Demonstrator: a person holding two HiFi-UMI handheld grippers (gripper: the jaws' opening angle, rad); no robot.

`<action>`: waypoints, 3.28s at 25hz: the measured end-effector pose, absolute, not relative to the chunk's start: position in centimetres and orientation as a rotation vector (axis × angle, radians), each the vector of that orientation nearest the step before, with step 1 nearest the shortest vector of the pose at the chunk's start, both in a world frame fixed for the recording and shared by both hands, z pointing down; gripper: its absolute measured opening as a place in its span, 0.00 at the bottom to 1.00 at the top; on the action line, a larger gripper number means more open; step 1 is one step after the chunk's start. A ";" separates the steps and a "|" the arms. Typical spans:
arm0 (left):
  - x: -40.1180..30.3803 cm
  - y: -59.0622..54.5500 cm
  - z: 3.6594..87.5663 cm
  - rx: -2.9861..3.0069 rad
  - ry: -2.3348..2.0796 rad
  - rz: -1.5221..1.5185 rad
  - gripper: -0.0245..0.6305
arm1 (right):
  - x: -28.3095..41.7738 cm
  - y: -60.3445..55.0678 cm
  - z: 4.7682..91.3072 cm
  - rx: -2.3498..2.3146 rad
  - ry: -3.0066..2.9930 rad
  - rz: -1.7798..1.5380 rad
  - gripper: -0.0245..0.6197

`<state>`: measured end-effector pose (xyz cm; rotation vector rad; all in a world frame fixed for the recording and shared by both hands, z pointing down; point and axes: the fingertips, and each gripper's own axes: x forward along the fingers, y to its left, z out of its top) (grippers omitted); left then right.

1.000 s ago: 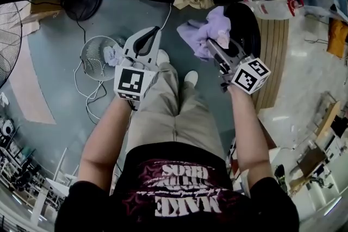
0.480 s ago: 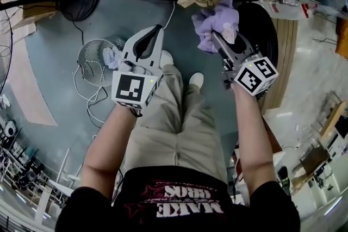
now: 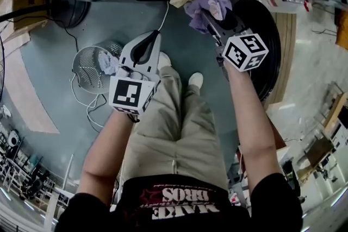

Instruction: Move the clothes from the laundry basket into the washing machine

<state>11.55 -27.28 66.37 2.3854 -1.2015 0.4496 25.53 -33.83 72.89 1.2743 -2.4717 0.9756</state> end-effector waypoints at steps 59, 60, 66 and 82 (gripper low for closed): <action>9.4 -26.0 60.1 2.273 -1.447 0.556 0.04 | 29.5 -32.2 67.9 1.312 -2.160 0.714 0.04; 9.3 -25.9 59.5 2.279 -1.466 0.594 0.04 | 29.4 -31.8 66.9 1.304 -2.169 0.709 0.04; 9.1 -25.4 54.4 2.323 -1.519 0.589 0.04 | 29.0 -29.7 60.9 1.245 -2.225 0.670 0.04; 6.7 -22.8 42.6 2.334 -1.696 0.504 0.05 | 27.3 -25.0 48.6 1.180 -2.379 0.568 0.04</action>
